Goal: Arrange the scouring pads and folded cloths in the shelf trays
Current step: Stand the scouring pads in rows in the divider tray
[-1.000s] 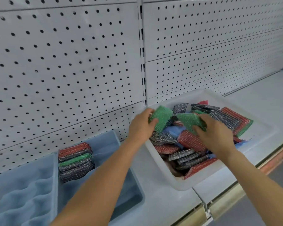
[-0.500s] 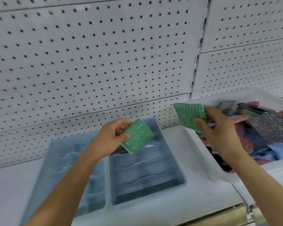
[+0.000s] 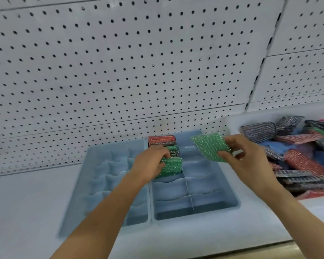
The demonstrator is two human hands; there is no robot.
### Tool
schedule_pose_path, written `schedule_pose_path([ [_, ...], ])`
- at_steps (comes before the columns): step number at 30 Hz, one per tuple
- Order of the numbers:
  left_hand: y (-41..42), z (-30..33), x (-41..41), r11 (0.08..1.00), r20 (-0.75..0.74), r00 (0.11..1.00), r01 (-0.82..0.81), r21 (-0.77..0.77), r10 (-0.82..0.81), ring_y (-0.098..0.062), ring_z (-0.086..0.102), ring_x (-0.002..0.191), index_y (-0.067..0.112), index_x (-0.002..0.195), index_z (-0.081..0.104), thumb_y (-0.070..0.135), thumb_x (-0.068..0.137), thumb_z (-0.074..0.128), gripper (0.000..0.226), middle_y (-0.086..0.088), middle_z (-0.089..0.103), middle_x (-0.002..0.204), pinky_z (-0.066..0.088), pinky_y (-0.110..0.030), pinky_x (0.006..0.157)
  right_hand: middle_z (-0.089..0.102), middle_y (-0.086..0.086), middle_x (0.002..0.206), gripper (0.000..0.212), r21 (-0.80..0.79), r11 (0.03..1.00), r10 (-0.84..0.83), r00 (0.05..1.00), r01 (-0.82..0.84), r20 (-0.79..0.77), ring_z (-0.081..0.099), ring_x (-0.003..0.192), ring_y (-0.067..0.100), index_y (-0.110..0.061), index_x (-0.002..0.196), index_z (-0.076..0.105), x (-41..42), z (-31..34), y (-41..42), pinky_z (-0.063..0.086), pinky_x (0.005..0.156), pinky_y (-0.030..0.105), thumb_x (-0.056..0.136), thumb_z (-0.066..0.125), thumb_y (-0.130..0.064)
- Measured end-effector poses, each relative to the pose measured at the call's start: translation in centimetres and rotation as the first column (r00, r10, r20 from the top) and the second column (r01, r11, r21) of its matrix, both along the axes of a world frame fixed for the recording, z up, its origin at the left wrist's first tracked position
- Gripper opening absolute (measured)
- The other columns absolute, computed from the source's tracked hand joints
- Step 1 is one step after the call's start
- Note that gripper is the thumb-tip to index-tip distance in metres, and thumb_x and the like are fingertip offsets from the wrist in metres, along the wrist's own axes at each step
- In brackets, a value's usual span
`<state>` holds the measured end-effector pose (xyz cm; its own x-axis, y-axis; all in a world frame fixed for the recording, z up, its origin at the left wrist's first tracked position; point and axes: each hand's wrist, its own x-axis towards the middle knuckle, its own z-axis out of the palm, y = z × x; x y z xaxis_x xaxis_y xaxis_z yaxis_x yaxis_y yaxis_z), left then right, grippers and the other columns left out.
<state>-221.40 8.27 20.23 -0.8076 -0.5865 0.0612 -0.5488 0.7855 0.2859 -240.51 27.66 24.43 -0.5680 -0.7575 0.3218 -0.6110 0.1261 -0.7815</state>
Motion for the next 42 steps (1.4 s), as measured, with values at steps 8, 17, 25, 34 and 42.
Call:
schedule_pose_path([
  [8, -1.5, -1.4, 0.9, 0.988, -0.176, 0.980, -0.074, 0.133, 0.097, -0.016, 0.057, 0.096, 0.031, 0.103, 0.073, 0.018, 0.080, 0.077, 0.026, 0.007, 0.064, 0.100, 0.049, -0.036, 0.084, 0.064, -0.025, 0.088, 0.034, 0.045, 0.970, 0.240, 0.970, -0.241, 0.022, 0.056, 0.074, -0.007, -0.044, 0.096, 0.069, 3.9, -3.1, -3.6, 0.040, 0.070, 0.007, 0.078, 0.078, -0.017],
  [17, -2.1, 0.0, 2.6, 0.924, -0.242, 0.962, -0.024, 0.381, 0.125, 0.004, 0.062, 0.089, 0.021, 0.103, 0.075, 0.002, 0.091, 0.061, 0.026, 0.009, 0.073, 0.102, 0.046, -0.012, 0.082, 0.065, 0.002, 0.104, 0.029, 0.321, 0.910, 0.388, 0.810, -0.262, -0.440, 0.057, 0.102, 0.024, -0.019, 0.114, 0.067, 5.8, -6.7, -8.4, 0.053, 0.071, 0.039, 0.086, 0.066, -0.011],
  [25, -1.0, 0.3, 3.0, 0.963, -0.186, 0.978, -0.043, 0.265, 0.095, -0.008, 0.058, 0.100, 0.017, 0.111, 0.072, 0.006, 0.093, 0.060, 0.025, 0.003, 0.071, 0.111, 0.045, -0.022, 0.092, 0.057, -0.004, 0.070, 0.031, 0.354, 0.919, 0.377, 0.640, -0.170, -0.669, 0.058, 0.069, 0.017, -0.020, 0.067, 0.067, 7.1, -7.2, -10.1, 0.039, 0.035, 0.023, 0.048, 0.091, -0.015],
  [34, 3.4, 2.1, -3.5, 0.959, -0.461, 0.877, 0.002, 0.284, 0.135, -0.004, 0.061, 0.104, 0.021, 0.114, 0.069, 0.014, 0.092, 0.063, 0.024, 0.010, 0.069, 0.113, 0.047, -0.025, 0.095, 0.064, 0.002, 0.098, 0.017, -0.015, 0.993, 0.095, 0.862, -0.118, -0.499, 0.060, 0.090, 0.022, -0.018, 0.100, 0.070, 0.0, -3.4, -2.4, 0.050, 0.070, 0.036, 0.084, 0.065, -0.016],
  [42, 10.0, 4.6, -18.5, 0.908, -0.393, 0.904, 0.297, 0.294, -0.169, -0.008, 0.064, 0.106, 0.019, 0.116, 0.068, 0.023, 0.090, 0.065, 0.027, 0.004, 0.071, 0.114, 0.046, -0.023, 0.095, 0.062, 0.009, 0.114, 0.031, 0.402, 0.829, -0.225, 0.891, 0.388, -0.396, 0.055, 0.103, 0.032, -0.018, 0.114, 0.064, -13.9, -2.1, 5.2, 0.047, 0.082, 0.042, 0.086, 0.064, -0.032],
])
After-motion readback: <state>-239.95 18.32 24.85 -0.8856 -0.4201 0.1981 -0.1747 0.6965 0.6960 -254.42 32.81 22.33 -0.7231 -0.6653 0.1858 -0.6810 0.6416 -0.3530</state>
